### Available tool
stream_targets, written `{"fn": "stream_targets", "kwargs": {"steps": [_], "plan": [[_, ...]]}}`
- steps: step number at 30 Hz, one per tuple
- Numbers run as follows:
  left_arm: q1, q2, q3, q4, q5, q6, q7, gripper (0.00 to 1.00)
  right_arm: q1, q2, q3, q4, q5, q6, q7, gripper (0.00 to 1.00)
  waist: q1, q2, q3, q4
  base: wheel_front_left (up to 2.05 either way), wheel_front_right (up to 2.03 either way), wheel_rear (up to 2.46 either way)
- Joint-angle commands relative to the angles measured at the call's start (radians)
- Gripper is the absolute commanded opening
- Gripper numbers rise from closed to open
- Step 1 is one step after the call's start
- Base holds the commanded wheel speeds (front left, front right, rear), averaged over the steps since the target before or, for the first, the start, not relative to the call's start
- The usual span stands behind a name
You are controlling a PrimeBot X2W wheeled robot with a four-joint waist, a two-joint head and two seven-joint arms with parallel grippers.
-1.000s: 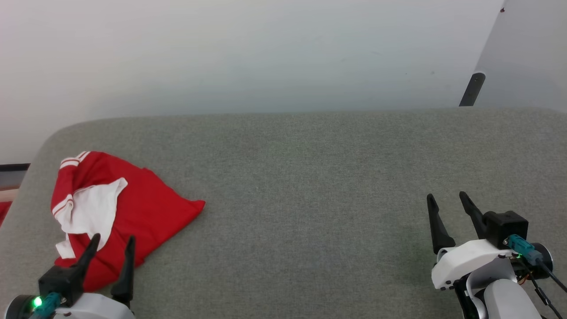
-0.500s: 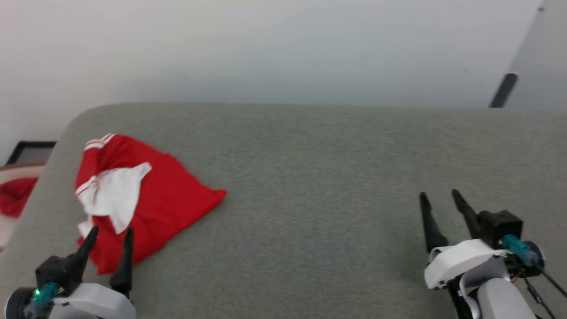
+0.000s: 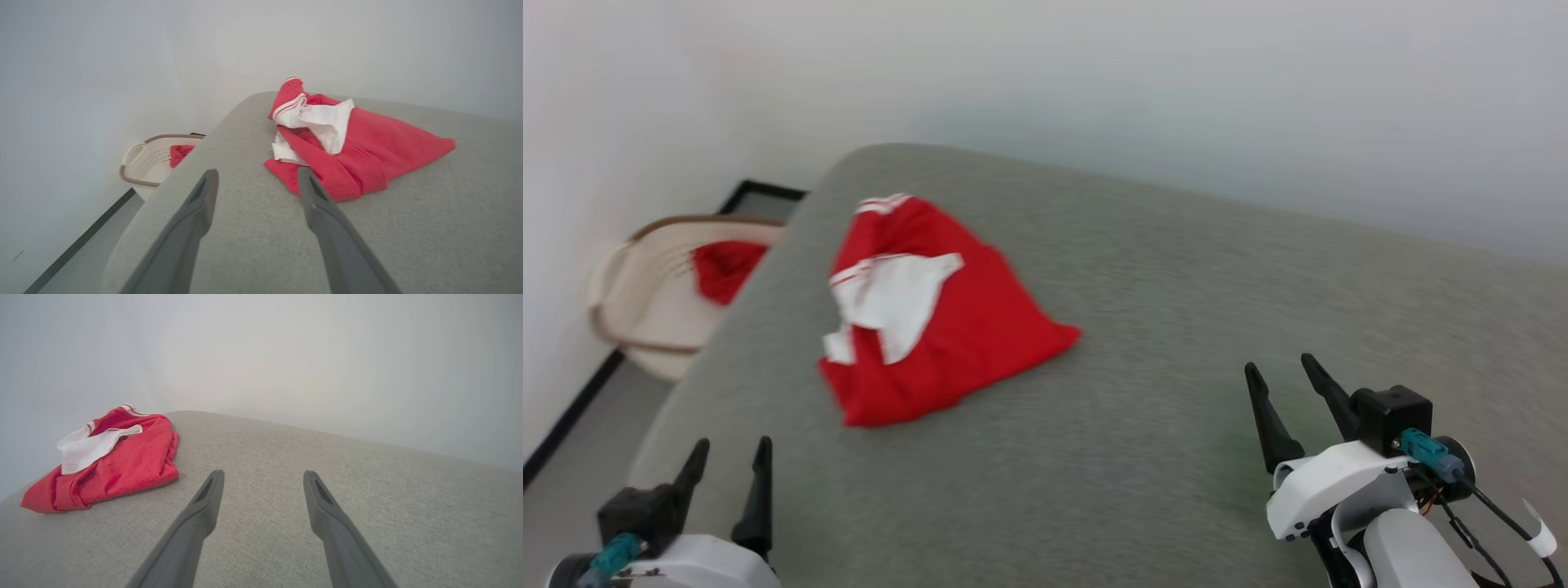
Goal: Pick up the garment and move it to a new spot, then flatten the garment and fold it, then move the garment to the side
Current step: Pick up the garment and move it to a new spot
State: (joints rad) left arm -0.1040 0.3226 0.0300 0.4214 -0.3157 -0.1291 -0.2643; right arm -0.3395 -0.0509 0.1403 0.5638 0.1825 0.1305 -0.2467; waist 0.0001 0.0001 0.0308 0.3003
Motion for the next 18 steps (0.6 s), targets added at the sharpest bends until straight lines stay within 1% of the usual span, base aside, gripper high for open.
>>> {"fn": "stream_targets", "kwargs": {"steps": [1, 3, 5, 14, 18], "plan": [[0.001, -0.007, 0.001, 0.003, 0.009, -0.003, 0.000, 1.00, -0.007, 0.001, 0.009, 0.010, 0.012, 0.000, -0.006, 1.00, -0.0001, -0.0001, -0.024, 0.154, 0.00, 0.00, 0.00], [0.006, -0.012, 0.003, 0.008, 0.018, -0.003, 0.000, 1.00, -0.011, 0.001, 0.017, 0.021, 0.023, 0.000, -0.008, 1.00, -0.0001, -0.0001, -0.034, 0.197, 0.00, 0.00, 0.00], [0.020, -0.014, 0.035, 0.002, 0.015, -0.001, 0.000, 1.00, -0.036, 0.002, 0.050, 0.026, 0.032, 0.000, -0.008, 1.00, -0.0001, -0.0001, -0.025, 0.212, 0.00, 0.00, 0.00], [0.072, -0.060, 0.168, -0.045, 0.010, 0.000, 0.000, 1.00, -0.157, 0.000, 0.237, 0.106, 0.111, 0.000, -0.011, 1.00, -0.0001, -0.0001, 0.019, 0.241, 0.00, 0.00, 0.00], [0.087, -0.075, 0.200, -0.057, 0.014, -0.002, 0.000, 1.00, -0.195, -0.001, 0.287, 0.140, 0.147, 0.000, -0.015, 1.00, -0.0001, -0.0001, 0.029, 0.244, 0.00, 0.00, 0.00]]}}
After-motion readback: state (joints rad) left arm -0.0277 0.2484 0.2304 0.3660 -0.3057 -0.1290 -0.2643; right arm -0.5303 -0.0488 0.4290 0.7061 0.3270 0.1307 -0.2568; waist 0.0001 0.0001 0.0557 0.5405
